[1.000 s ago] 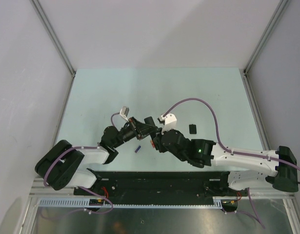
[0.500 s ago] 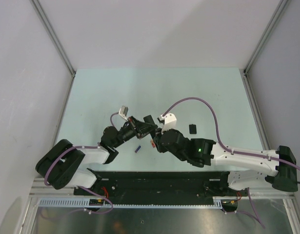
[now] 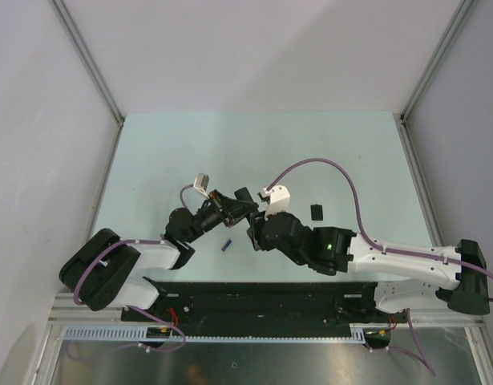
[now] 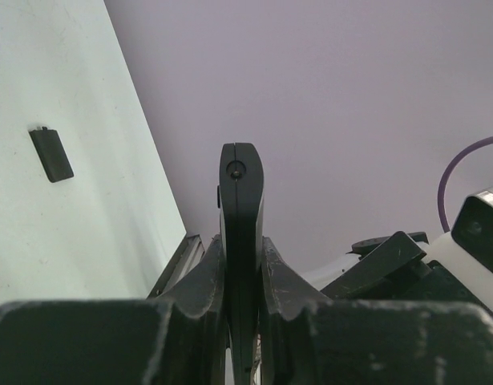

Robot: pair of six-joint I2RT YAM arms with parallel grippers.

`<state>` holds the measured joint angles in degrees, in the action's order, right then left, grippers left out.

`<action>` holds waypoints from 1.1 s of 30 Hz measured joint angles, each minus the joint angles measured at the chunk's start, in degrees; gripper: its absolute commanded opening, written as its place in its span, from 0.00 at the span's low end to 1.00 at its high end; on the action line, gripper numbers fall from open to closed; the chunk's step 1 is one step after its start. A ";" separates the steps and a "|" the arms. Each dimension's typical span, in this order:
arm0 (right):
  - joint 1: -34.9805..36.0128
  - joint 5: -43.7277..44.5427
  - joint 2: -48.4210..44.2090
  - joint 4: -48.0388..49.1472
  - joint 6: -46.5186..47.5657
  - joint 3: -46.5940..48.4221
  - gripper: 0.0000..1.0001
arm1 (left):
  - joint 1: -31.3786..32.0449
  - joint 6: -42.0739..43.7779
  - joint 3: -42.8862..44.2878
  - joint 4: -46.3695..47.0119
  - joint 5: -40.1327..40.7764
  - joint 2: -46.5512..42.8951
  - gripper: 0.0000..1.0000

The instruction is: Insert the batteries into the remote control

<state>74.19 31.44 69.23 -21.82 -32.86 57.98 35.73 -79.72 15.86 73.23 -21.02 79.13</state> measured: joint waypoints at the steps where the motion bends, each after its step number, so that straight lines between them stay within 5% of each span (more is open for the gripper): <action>1: 0.00 0.20 0.00 -0.04 0.02 0.26 0.53 | 0.00 -0.02 0.00 0.00 0.02 0.02 0.00; 15: -0.11 3.89 -3.91 -2.05 -0.50 1.95 0.66 | 0.00 -0.37 0.00 1.09 0.04 0.11 0.00; 23: -5.38 3.04 -13.09 -5.51 -11.69 2.40 0.80 | -0.13 -0.35 0.13 1.22 1.29 0.11 0.00; 27: -13.40 -7.04 -15.65 -5.16 -17.51 0.26 1.00 | -0.33 -0.26 1.42 1.22 1.40 0.11 0.00; 33: -26.97 -27.26 -18.08 -1.49 -24.87 -7.08 1.00 | -0.50 0.42 3.28 1.36 1.31 0.11 0.00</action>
<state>47.22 4.19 51.16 -23.31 -57.74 50.89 35.22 -79.31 19.14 74.59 -19.70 79.24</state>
